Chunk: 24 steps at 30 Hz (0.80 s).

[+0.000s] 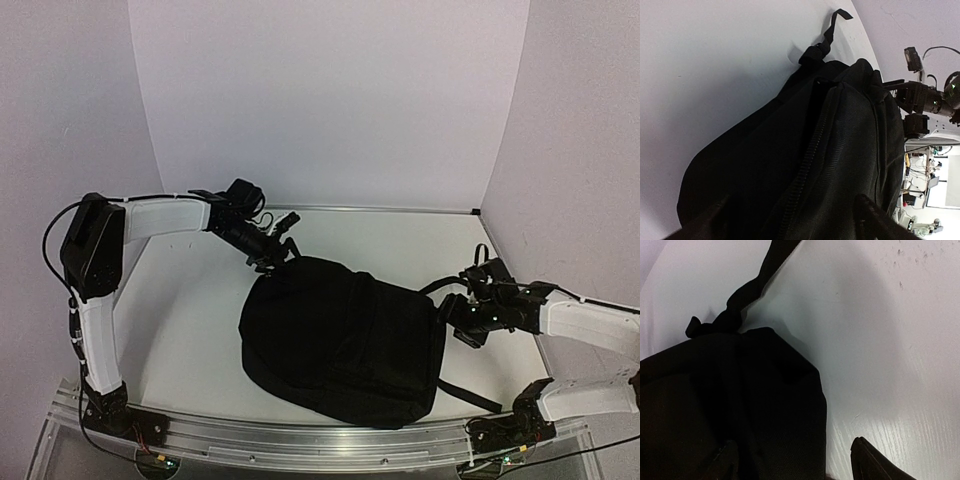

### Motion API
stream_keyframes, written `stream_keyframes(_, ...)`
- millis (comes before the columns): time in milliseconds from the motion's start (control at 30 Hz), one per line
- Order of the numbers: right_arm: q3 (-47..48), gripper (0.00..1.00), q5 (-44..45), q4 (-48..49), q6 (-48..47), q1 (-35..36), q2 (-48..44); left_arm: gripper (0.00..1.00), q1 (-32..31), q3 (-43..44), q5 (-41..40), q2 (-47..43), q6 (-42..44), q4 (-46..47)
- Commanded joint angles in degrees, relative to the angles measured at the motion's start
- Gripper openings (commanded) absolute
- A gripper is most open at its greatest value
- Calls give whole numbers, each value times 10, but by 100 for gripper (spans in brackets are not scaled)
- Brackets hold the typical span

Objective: Pack the student bag
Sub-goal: Zip the student bag at the center of the board.

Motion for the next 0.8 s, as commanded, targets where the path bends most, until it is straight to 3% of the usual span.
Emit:
stream_keyframes(0,-6,64,-33,66,2,1,37,53,-5,-23,56,-1,-7,28)
stream_keyframes(67,-4,54,-42,99,-5,1,63,34,-6,-42,54,-8,-12,32)
stream_keyframes(133,9,39,-43,130,-18,1,100,19,-6,-66,46,-25,-18,41)
stream_keyframes(200,36,21,-31,145,-40,1,138,8,-6,-97,34,-48,-29,54)
stream_keyframes(267,75,7,-9,155,-65,1,180,3,-6,-126,17,-77,-44,70)
stream_keyframes(333,121,1,16,164,-96,1,226,1,-6,-162,1,-109,-68,89)
stream_keyframes(533,316,0,63,203,-182,1,394,2,-28,-252,-54,-205,-142,136)
stream_keyframes(633,435,0,44,219,-224,1,490,9,-68,-281,-74,-232,-180,157)
stream_keyframes(767,584,0,-47,251,-268,2,598,18,-105,-304,-94,-252,-237,199)
